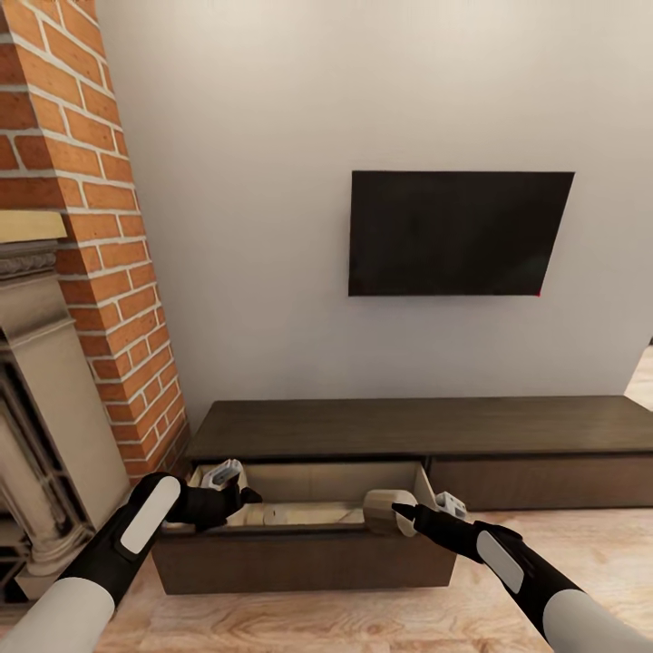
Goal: Place each of the two pumpkins and all three candles from the living room inside a cabinet in the living room (use any cabinet), then make sure every cabinet is closed, and position the cauldron so it is next to a table in the living room.
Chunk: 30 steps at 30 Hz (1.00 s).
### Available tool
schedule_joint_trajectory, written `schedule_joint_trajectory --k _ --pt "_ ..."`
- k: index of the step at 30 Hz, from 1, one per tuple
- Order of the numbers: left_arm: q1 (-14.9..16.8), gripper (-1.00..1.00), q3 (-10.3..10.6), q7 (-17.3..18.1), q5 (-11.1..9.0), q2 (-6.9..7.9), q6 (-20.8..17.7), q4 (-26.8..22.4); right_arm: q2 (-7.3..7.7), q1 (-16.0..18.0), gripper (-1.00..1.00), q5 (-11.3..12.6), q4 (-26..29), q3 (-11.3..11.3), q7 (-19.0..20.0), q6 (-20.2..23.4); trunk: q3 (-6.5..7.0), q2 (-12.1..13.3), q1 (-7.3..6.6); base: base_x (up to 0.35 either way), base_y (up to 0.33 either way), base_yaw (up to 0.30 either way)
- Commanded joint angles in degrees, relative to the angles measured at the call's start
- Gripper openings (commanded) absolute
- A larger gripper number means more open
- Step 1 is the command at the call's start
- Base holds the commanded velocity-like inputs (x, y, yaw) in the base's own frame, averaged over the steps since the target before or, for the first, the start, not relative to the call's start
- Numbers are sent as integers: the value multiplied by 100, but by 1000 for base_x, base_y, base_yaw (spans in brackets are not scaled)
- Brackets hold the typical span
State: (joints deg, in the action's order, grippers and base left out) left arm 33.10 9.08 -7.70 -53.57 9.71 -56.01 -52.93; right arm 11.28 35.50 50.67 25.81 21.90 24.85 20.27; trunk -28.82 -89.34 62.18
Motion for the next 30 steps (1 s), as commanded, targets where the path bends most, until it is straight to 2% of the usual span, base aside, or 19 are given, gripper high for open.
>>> schedule_joint_trajectory --k 1,3,5,9,12,13,16,20,30 --pt "4 100 19 -82 -58 5 -7 -7 6 3 -100 40 3 25 -1 19 12 38 -23 0 0 0" --pt "4 100 20 -262 -58 -6 -5 -3 6 3 -100 40 3 25 -12 21 48 118 -67 0 0 0" --pt "4 100 17 -665 -58 -54 7 -4 6 3 -100 40 3 38 -27 20 84 199 -111 0 0 0" --pt "4 100 15 -1797 -63 -276 343 -6 6 5 -100 43 3 62 -52 21 156 359 -199 0 0 0" --pt "4 100 22 -2784 -73 -535 583 -81 6 5 -100 47 3 68 -69 24 209 479 -264 0 0 0" --pt "4 100 23 -2906 -74 -569 602 -161 6 7 -100 48 3 68 -72 24 227 519 -286 0 0 0" --pt "4 100 24 -3055 -95 -610 620 -460 4 3 -100 48 3 69 -73 22 227 519 -286 0 0 0" --pt "2 100 17 -3042 -114 -581 624 -536 2 6 -100 48 3 69 -63 21 227 519 -286 68 0 0" --pt "-15 100 15 -3035 -136 -584 626 -551 6 1 -100 35 11 69 -55 26 227 519 -286 316 0 0"
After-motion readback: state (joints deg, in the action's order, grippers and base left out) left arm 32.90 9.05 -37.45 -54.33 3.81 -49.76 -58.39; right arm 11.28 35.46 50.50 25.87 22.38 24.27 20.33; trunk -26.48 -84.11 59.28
